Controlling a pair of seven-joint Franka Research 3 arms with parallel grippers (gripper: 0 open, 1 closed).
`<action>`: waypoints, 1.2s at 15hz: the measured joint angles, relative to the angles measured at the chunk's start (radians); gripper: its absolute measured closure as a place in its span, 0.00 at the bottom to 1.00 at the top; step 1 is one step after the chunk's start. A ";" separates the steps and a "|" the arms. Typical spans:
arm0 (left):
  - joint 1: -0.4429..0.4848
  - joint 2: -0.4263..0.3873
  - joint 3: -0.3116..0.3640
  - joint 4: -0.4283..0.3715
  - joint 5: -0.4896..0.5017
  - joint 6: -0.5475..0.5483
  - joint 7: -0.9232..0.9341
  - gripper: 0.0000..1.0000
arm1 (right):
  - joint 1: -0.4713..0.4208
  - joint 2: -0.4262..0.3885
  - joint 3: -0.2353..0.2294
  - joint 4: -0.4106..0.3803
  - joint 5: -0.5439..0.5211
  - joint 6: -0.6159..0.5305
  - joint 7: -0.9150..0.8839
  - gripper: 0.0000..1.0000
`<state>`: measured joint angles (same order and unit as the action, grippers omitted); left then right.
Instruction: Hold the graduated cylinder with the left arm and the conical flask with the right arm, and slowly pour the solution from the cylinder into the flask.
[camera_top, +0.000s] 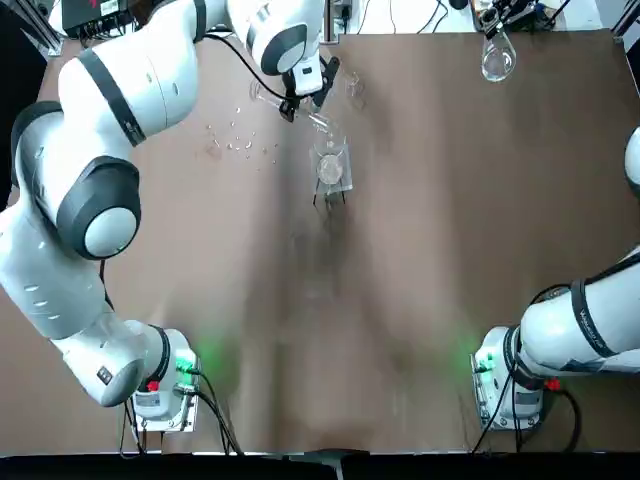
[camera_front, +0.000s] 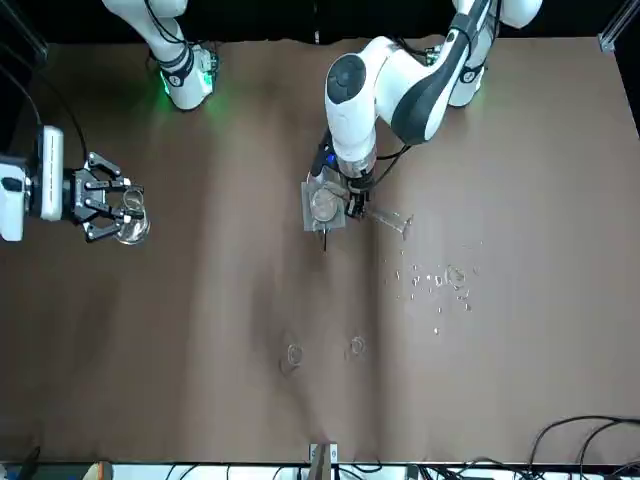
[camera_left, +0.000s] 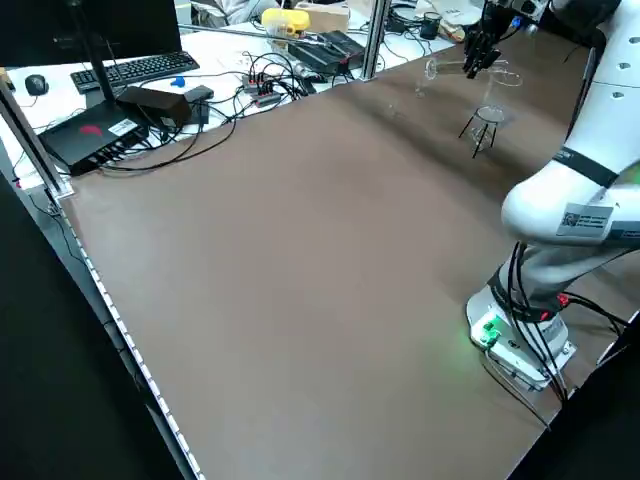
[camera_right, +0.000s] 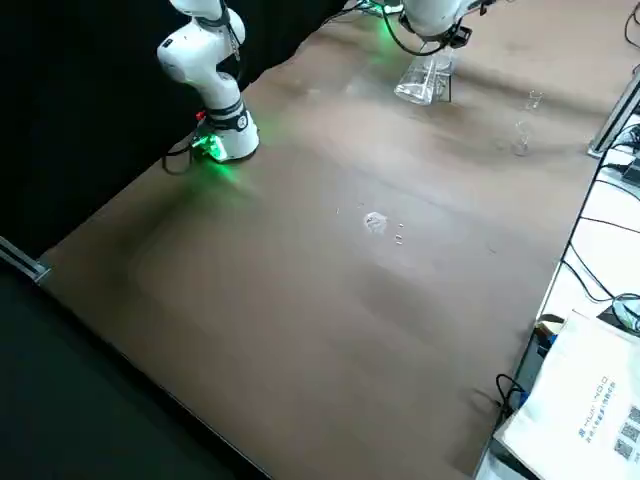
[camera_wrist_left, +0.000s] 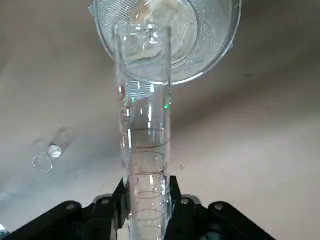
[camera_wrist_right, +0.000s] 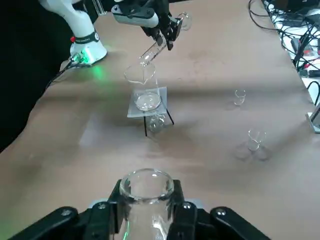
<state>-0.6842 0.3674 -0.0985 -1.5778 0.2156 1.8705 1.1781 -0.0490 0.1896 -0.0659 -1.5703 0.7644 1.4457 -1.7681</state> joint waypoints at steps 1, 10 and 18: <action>0.000 0.000 0.000 0.000 0.000 0.000 0.000 0.66 | 0.000 -0.009 0.000 0.000 -0.010 0.000 0.003 0.61; -0.012 0.000 0.000 -0.001 0.037 -0.001 -0.001 0.66 | 0.013 -0.038 0.002 -0.007 -0.039 0.000 0.015 0.61; -0.016 0.000 0.000 -0.001 0.079 -0.011 -0.001 0.66 | 0.109 -0.078 0.005 -0.038 -0.067 0.046 0.104 0.61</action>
<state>-0.6997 0.3673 -0.0985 -1.5786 0.2946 1.8592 1.1770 0.0605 0.1118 -0.0612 -1.6085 0.6975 1.4921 -1.6645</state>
